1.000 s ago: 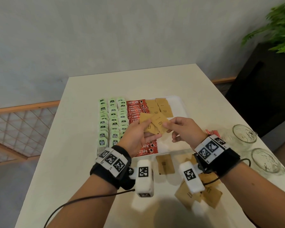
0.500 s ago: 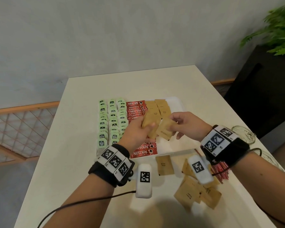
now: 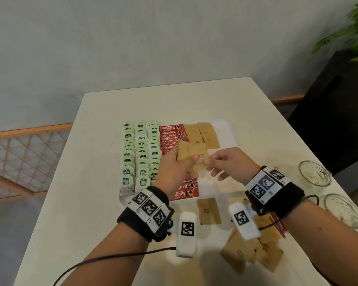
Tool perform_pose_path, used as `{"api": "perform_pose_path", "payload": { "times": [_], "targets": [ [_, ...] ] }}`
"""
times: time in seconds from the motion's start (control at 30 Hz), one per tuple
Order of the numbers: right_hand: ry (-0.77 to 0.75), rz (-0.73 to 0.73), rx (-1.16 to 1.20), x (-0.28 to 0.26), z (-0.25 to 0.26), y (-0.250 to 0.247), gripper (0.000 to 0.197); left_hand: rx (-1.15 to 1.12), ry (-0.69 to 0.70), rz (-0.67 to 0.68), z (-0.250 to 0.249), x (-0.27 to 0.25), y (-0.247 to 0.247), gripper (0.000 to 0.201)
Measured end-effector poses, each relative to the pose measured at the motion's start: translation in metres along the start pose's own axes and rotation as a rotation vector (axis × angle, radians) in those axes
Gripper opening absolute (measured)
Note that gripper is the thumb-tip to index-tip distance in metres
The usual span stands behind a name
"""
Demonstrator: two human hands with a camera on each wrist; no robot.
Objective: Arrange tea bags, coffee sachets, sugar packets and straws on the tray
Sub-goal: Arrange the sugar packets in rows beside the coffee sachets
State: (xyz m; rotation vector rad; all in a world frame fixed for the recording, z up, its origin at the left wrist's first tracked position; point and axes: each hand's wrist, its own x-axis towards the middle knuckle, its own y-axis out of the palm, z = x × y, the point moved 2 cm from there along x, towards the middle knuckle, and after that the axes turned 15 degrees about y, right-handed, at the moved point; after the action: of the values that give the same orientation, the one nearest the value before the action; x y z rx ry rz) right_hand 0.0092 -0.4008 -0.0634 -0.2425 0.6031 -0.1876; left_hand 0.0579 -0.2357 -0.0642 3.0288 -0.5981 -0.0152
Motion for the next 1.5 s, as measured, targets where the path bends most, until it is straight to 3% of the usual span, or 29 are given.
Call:
{"api": "perform_pose_path", "payload": {
  "times": [0.27,0.5,0.97,1.23,1.4,1.5],
  "targets": [
    [0.192,-0.188,0.059,0.047,-0.019,-0.012,0.014,-0.060,0.027,-0.219,-0.005,0.021,-0.029,0.015],
    [0.258,-0.235,-0.045,0.075,-0.016,-0.008,0.012,-0.083,0.029,-0.230,-0.001,0.027,-0.038,0.027],
    [0.235,-0.283,-0.172,0.082,-0.006,-0.005,0.023,-0.150,-0.057,-0.218,0.008,0.023,-0.035,0.018],
    [0.180,-0.274,-0.163,0.069,-0.005,-0.005,0.028,-0.391,-0.207,-0.039,0.007,0.018,-0.028,0.030],
    [0.012,-0.084,0.045,0.042,0.004,0.001,0.025,-0.242,-0.165,0.180,0.004,0.009,-0.018,0.038],
    [-0.069,0.015,0.017,0.025,0.008,0.006,0.019,-0.173,-0.149,0.277,0.001,0.004,-0.010,0.044]
  ]
}}
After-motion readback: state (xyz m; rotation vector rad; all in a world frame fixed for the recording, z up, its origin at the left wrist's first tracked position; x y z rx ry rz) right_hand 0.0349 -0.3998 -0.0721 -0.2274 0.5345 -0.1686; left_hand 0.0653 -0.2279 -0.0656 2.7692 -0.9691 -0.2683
